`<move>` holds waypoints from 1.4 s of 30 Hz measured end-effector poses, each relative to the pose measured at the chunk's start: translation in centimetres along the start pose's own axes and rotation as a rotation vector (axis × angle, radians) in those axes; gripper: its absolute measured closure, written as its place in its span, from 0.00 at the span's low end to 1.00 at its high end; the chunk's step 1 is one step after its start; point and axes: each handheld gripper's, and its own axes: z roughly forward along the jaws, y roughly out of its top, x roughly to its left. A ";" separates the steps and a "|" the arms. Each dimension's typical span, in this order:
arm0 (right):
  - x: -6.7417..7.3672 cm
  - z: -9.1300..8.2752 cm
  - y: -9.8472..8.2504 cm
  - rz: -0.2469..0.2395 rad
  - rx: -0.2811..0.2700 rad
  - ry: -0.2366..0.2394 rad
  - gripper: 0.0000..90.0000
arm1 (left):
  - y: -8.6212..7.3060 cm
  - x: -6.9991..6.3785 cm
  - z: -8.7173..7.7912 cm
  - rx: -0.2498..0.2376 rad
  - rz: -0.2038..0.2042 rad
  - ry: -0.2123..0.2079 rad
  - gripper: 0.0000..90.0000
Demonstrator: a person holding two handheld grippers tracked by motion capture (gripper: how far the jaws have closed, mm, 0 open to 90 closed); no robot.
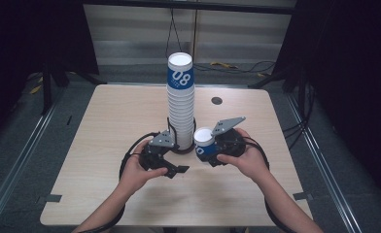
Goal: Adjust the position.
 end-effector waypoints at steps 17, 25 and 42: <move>0.0 0.3 0.5 -0.087 0.114 0.007 0.26 | -1.2 0.1 0.0 0.018 -0.006 0.005 0.17; 0.3 0.9 0.7 -0.134 0.167 0.026 0.26 | -1.5 0.2 0.0 0.012 -0.009 -0.005 0.17; 1.1 1.4 1.4 -0.198 0.258 0.049 0.26 | -0.2 0.3 -0.5 -0.028 -0.016 -0.046 0.17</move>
